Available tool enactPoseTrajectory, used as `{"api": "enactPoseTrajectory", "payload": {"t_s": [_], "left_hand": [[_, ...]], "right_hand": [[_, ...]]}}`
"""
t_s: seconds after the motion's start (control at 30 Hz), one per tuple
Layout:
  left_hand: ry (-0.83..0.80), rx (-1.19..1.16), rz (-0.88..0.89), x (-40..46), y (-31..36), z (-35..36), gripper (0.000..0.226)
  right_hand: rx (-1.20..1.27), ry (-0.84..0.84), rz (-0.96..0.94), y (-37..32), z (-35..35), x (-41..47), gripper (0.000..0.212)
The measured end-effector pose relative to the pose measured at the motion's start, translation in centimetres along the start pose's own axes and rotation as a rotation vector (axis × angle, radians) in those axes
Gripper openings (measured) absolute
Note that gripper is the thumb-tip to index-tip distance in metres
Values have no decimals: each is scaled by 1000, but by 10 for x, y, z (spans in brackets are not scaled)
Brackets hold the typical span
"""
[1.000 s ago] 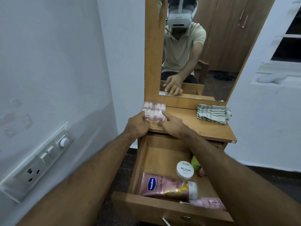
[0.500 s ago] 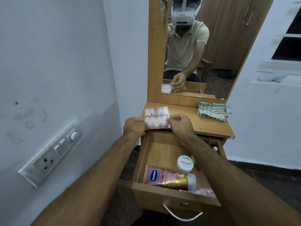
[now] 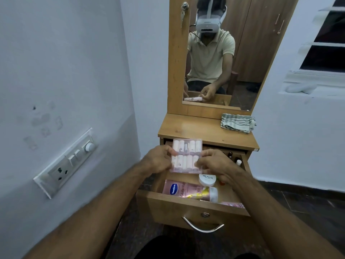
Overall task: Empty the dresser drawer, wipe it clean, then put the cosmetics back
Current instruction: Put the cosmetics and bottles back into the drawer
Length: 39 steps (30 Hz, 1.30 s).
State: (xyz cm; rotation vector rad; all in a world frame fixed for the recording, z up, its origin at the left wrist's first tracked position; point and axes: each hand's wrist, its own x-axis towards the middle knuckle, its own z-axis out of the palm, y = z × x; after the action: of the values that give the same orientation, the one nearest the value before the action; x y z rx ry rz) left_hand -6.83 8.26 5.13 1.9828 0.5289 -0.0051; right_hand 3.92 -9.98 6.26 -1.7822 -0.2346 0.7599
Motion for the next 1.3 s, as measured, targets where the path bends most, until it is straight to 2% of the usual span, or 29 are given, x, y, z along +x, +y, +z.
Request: {"api": "enactPoseTrajectory", "payload": {"t_s": [0.13, 0.23, 0.3, 0.4, 0.53, 0.77, 0.83, 0.97, 1.17, 1.3], "left_hand": [[-1, 422, 82, 7, -2, 15, 44], [21, 814, 146, 11, -1, 18, 48], [10, 934, 171, 14, -2, 19, 53], [-23, 1001, 164, 19, -7, 22, 63], [-46, 1083, 158, 25, -12, 24, 64], [-82, 1152, 139, 32, -18, 23, 61], [-82, 1173, 132, 34, -17, 22, 59], [-78, 1196, 121, 34, -13, 26, 59], [-74, 1187, 90, 33, -14, 29, 53], [-98, 1180, 68, 30, -12, 29, 53]], "right_hand": [[-134, 71, 12, 13, 3, 12, 21], [-125, 95, 42, 21, 8, 27, 23], [-106, 97, 65, 26, 13, 37, 27], [-100, 100, 94, 33, 20, 50, 35], [-76, 81, 143, 39, 29, 60, 45], [-190, 164, 139, 44, 41, 66, 34], [-278, 188, 110, 45, 44, 65, 25], [-484, 240, 92, 49, 46, 65, 24], [-528, 224, 75, 48, 46, 65, 21], [-452, 218, 63, 44, 38, 63, 24]]}}
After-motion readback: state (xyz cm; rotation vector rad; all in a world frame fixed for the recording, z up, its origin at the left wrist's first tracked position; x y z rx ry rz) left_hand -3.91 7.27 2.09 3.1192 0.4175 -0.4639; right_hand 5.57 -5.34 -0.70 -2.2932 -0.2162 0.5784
